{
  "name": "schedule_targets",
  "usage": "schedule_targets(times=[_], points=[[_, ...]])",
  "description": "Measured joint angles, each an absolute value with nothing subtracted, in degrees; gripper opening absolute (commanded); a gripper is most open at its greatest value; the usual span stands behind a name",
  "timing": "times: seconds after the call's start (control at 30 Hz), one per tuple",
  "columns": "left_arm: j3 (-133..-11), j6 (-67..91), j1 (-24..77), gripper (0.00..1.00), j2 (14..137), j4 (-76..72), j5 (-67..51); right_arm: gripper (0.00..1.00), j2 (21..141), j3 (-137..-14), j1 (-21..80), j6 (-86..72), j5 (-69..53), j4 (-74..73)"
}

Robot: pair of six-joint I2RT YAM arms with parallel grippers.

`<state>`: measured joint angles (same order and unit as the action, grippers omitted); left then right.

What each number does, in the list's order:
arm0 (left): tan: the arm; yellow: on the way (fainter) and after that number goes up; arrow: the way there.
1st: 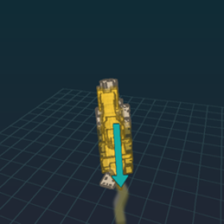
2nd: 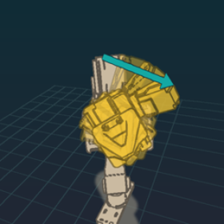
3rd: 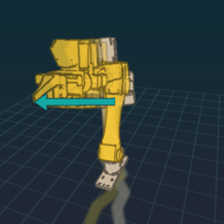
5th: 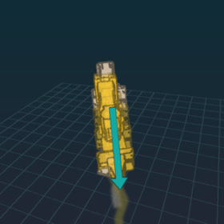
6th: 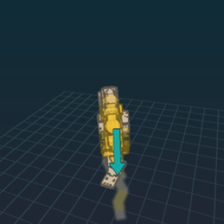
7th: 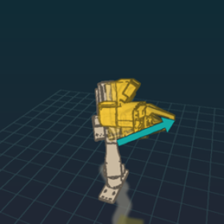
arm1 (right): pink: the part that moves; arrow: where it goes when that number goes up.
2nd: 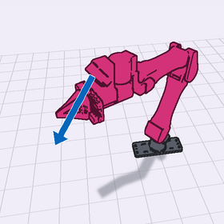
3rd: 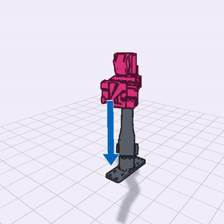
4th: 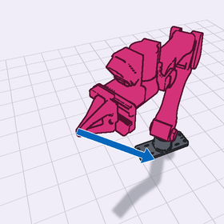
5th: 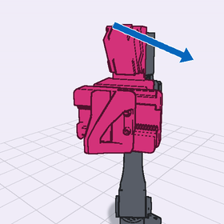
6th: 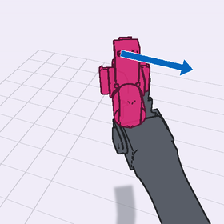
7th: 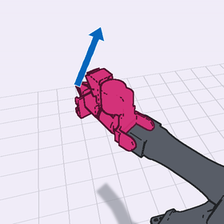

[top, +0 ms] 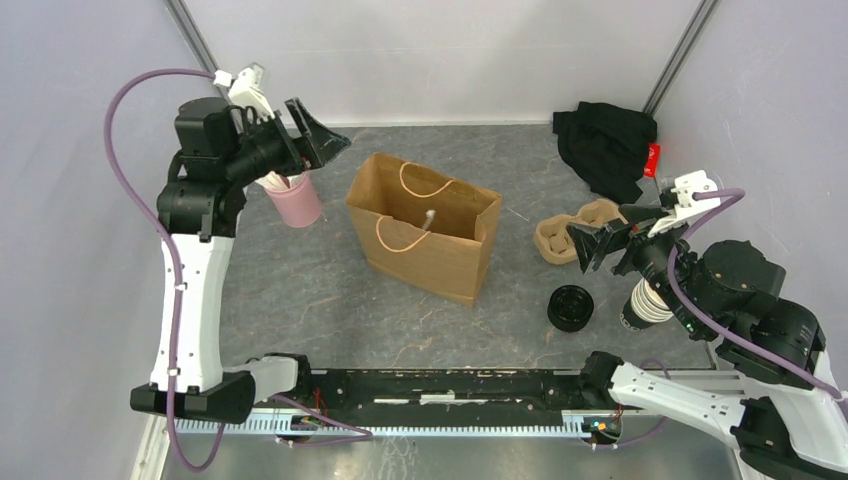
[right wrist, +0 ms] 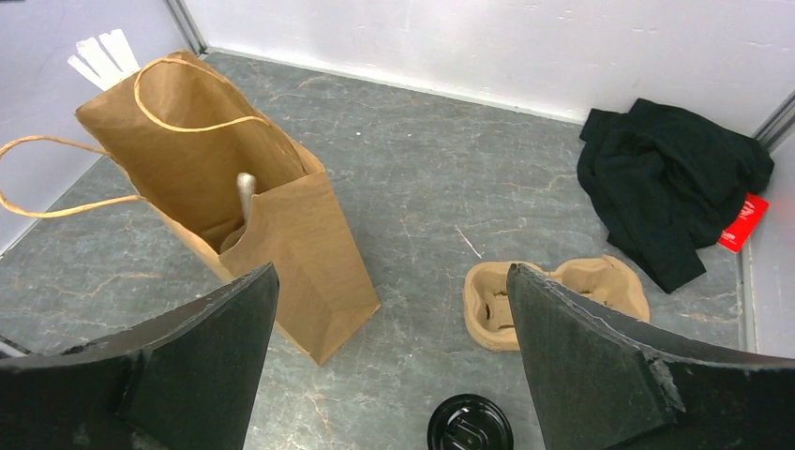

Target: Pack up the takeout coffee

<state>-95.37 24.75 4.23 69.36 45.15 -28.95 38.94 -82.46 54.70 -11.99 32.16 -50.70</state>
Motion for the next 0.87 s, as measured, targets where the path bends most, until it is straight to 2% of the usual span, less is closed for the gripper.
schedule_targets(times=[0.1, 0.23, 0.5, 0.87], points=[[-99.2, 24.7, 4.2, 0.92, 68.6, 45.8, -25.6, 0.98, 39.7, -82.8, 54.7, -11.6, 33.2, -50.7], [-102.6, 24.9, 4.2, 0.99, 64.8, 43.4, -21.2, 0.98, 41.9, -86.3, 54.7, -10.0, 34.6, -50.3], [-104.5, 28.1, 4.2, 1.0, 52.2, 26.8, -16.8, 0.98, 43.9, -95.3, 54.7, -6.0, 42.3, -44.7], [-110.0, 28.3, 4.2, 1.0, 51.7, 21.3, -12.7, 0.98, 42.8, -96.3, 54.7, 0.7, 47.3, -35.6]])
